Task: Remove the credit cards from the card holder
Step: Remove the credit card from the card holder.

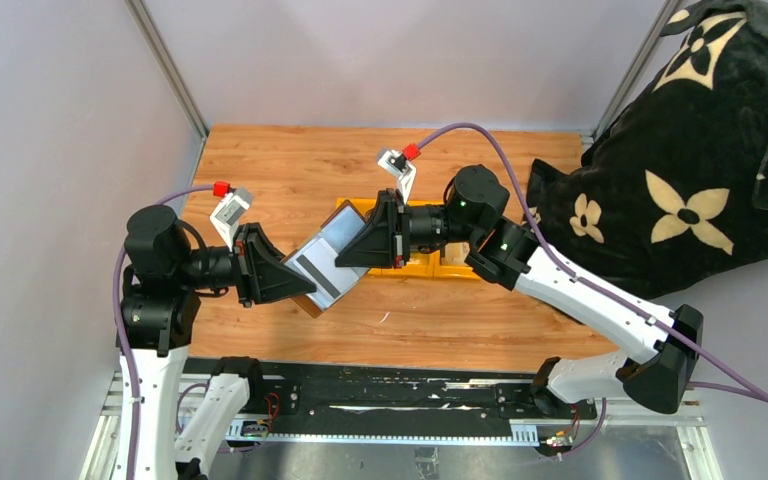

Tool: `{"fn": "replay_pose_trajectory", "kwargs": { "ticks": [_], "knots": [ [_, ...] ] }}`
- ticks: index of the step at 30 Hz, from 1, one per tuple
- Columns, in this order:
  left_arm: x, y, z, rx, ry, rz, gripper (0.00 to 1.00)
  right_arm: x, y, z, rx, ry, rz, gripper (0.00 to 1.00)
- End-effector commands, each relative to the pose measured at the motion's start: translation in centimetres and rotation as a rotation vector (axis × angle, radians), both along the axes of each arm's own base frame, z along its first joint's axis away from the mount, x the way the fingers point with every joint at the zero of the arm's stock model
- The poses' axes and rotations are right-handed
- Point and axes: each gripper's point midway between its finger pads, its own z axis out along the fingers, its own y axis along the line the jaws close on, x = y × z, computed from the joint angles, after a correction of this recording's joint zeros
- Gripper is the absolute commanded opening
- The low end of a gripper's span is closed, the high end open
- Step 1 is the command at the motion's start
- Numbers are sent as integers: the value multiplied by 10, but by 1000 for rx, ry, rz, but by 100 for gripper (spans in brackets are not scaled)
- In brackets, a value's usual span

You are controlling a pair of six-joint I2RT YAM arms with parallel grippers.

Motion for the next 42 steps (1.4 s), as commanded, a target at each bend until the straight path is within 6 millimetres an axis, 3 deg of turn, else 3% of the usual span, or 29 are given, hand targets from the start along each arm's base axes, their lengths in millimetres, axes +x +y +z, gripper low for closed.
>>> {"fn": "replay_pose_trajectory", "kwargs": {
  "ticks": [1,4,7,29,32,34,36,42],
  "knots": [
    [-3,0,9,-5,-41,-6,18,-15,-5,28,77,-56,52,4],
    [-5,0,8,-6,-44,-18,24,-17,-9,33,98,-71,43,0],
    [-7,0,8,-8,-49,-29,24,-17,-11,34,107,-69,35,0],
    [-14,0,12,-13,-69,-56,2,-20,-26,35,144,-67,-1,0],
    [-14,0,13,-13,-72,-55,0,-19,-25,34,143,-50,1,6],
    [-14,0,12,-12,-72,-52,0,-20,-23,37,160,-42,9,22],
    [-14,0,12,-12,-70,-51,0,-20,-21,40,175,-29,24,31],
    [-14,0,12,-12,-72,-49,0,-21,-14,39,174,-17,49,32]
  ]
}}
